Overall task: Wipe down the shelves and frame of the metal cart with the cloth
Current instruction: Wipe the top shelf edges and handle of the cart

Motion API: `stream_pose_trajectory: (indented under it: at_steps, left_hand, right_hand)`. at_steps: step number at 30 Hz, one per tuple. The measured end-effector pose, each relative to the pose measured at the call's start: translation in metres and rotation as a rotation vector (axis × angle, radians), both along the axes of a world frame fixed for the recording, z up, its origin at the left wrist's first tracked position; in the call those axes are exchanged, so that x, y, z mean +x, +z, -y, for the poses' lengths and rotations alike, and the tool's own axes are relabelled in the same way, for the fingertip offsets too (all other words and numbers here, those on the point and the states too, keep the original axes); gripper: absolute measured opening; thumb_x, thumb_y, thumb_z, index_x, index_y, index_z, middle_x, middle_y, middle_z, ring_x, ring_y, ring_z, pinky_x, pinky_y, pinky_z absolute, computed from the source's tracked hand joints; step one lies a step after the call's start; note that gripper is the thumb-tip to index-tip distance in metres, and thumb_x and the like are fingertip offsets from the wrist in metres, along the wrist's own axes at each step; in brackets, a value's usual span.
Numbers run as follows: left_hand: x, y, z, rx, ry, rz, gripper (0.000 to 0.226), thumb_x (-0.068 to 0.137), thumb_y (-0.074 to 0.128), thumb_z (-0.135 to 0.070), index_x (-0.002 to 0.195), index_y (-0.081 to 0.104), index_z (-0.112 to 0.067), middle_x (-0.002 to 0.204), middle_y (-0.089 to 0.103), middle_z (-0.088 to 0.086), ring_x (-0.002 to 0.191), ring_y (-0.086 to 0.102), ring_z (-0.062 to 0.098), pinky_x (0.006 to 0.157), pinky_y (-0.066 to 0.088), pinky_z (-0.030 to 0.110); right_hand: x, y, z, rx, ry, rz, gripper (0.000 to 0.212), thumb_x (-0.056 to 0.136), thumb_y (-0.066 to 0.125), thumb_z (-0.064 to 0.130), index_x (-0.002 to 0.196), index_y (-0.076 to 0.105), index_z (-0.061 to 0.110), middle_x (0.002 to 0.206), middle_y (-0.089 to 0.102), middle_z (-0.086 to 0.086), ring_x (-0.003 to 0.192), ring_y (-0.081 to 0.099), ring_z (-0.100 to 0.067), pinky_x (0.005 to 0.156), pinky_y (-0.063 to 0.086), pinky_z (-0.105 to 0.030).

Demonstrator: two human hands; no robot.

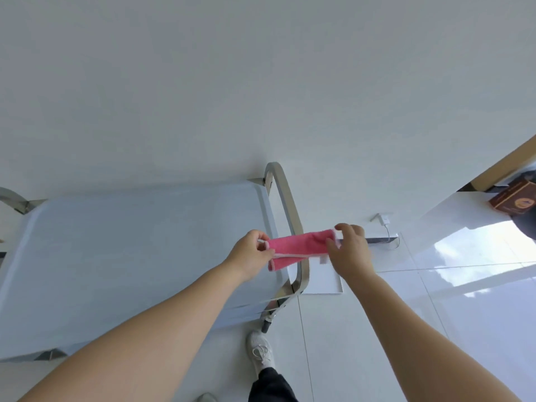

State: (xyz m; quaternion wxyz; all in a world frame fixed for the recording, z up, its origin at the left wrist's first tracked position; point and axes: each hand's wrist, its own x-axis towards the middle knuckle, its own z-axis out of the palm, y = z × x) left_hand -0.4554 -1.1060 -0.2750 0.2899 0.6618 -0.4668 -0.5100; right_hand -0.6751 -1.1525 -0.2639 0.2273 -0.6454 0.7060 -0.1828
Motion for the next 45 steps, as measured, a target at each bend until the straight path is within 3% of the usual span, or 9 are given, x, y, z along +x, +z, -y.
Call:
stream_pose_trajectory:
  at_steps: [3,7,12,16,23,29,37,41,45]
  left_hand:
    - [-0.006,-0.022,0.002,0.084,-0.055,0.051,0.02,0.087,0.059,-0.021,0.105,0.05,-0.021,0.102,0.066,0.003,0.082,0.06,0.017,0.064,0.044,0.025]
    - [0.003,-0.026,0.003,0.087,-0.066,0.069,0.039,0.085,0.062,-0.02,0.121,0.046,-0.016,0.112,0.055,-0.004,0.097,0.057,0.014,0.079,0.045,0.024]
    - [0.034,-0.027,-0.012,0.04,-0.008,0.178,0.019,0.087,0.056,-0.014,0.106,0.054,-0.017,0.103,0.06,-0.002,0.07,0.053,0.0,0.059,0.041,0.01]
    - [0.047,-0.03,-0.032,0.03,-0.073,0.258,0.018,0.087,0.055,-0.01,0.105,0.057,-0.013,0.1,0.061,-0.002,0.07,0.054,0.004,0.067,0.042,0.014]
    - [0.061,-0.017,-0.043,-0.073,-0.355,0.529,0.026,0.089,0.049,-0.013,0.114,0.055,-0.015,0.111,0.06,-0.002,0.099,0.057,0.018,0.088,0.046,0.032]
    - [0.078,0.0,-0.056,-0.093,-0.416,0.6,0.028,0.091,0.046,-0.017,0.118,0.053,-0.019,0.116,0.058,-0.005,0.103,0.055,0.016,0.087,0.046,0.03]
    - [0.099,0.019,-0.037,-0.138,-0.365,0.592,0.029,0.091,0.046,-0.017,0.119,0.052,-0.021,0.118,0.057,-0.006,0.103,0.055,0.015,0.088,0.045,0.03]
    - [0.107,0.023,-0.01,-0.123,-0.338,0.579,0.029,0.092,0.045,-0.017,0.12,0.051,-0.02,0.118,0.057,-0.006,0.103,0.055,0.014,0.087,0.045,0.029]
    - [0.11,0.023,0.011,-0.103,-0.294,0.558,0.029,0.092,0.044,-0.017,0.12,0.051,-0.021,0.117,0.057,-0.008,0.102,0.055,0.013,0.087,0.045,0.028]
  right_hand:
    - [0.024,-0.024,0.006,0.153,0.137,-0.027,0.049,0.091,0.049,0.04,0.128,0.044,0.008,0.135,0.043,-0.01,0.117,0.047,-0.027,0.095,0.04,-0.038]
    - [0.052,-0.053,0.001,0.197,0.087,0.109,0.036,0.085,0.057,0.039,0.106,0.041,0.013,0.111,0.054,-0.009,0.086,0.05,-0.022,0.07,0.041,-0.032]
    - [0.053,-0.081,-0.015,0.073,-0.036,0.207,0.052,0.086,0.058,0.034,0.129,0.036,0.014,0.122,0.052,-0.007,0.106,0.052,-0.028,0.078,0.038,-0.029]
    - [0.057,-0.095,-0.032,0.019,-0.101,0.247,0.057,0.087,0.056,0.033,0.135,0.03,0.016,0.125,0.048,-0.005,0.109,0.05,-0.025,0.081,0.038,-0.03]
    - [0.052,-0.114,-0.06,0.01,-0.145,0.277,0.055,0.089,0.055,0.03,0.136,0.027,0.018,0.124,0.045,-0.005,0.11,0.047,-0.025,0.083,0.036,-0.03]
    - [0.054,-0.097,-0.035,0.002,-0.07,0.088,0.067,0.09,0.054,0.029,0.142,0.019,0.006,0.131,0.045,-0.012,0.114,0.048,-0.033,0.087,0.042,-0.04]
    - [0.077,-0.064,0.02,0.081,0.061,-0.156,0.072,0.091,0.048,0.028,0.145,0.006,0.005,0.126,0.046,-0.017,0.105,0.054,-0.034,0.079,0.051,-0.044]
    - [0.097,-0.051,0.069,0.239,0.144,-0.315,0.085,0.085,0.06,0.021,0.145,0.002,0.002,0.131,0.045,-0.018,0.11,0.054,-0.033,0.088,0.05,-0.041]
    - [0.117,-0.049,0.114,0.302,0.175,-0.368,0.091,0.079,0.065,0.013,0.144,0.001,0.0,0.129,0.044,-0.017,0.11,0.054,-0.033,0.085,0.049,-0.037]
